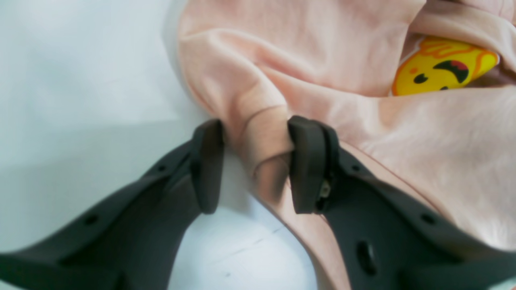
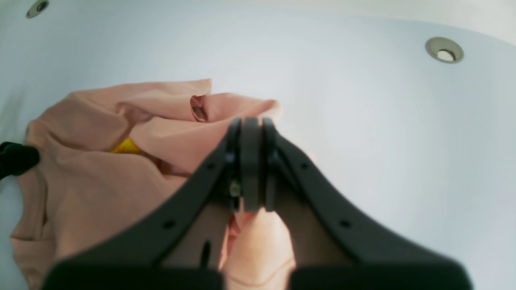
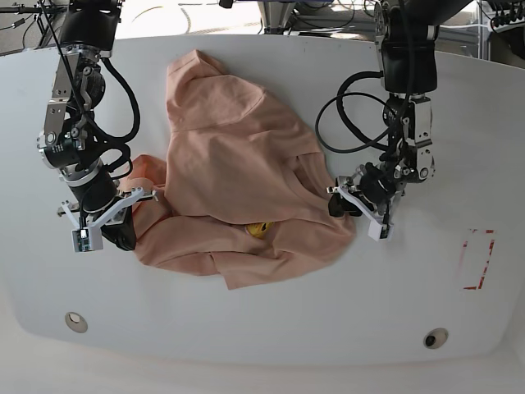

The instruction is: Fold the T-shirt properly

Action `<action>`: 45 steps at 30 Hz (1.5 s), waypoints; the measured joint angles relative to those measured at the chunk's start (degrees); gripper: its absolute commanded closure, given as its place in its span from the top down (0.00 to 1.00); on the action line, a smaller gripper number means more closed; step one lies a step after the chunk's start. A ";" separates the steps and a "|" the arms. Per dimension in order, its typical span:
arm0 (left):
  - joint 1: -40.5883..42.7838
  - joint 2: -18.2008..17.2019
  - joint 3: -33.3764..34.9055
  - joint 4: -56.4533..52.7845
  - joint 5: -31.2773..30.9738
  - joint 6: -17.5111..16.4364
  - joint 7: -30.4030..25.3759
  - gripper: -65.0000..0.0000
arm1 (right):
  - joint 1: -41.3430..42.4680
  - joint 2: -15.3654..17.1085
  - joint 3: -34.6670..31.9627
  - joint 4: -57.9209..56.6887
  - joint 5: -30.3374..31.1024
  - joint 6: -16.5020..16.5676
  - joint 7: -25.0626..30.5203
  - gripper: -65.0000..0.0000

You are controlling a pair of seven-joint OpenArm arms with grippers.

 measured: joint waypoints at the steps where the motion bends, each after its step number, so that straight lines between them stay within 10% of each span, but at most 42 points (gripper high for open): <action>1: -0.02 0.04 0.02 -0.13 -0.02 -0.02 -0.04 0.38 | 0.02 0.00 0.00 0.00 0.00 0.00 0.02 0.00; 12: -0.26 -0.28 1.40 -0.72 0.00 -1.07 -0.02 0.44 | 0.00 0.02 0.09 0.00 0.00 0.00 -0.02 0.00; 24: -0.50 -0.17 1.05 -2.69 0.68 -1.25 -1.99 0.02 | -0.17 0.02 0.09 0.02 0.00 0.00 0.00 0.00; 45: 0.00 -0.37 0.90 -0.28 0.48 -1.51 -1.46 0.04 | 0.98 0.00 0.33 0.02 -0.02 -0.02 -0.22 0.00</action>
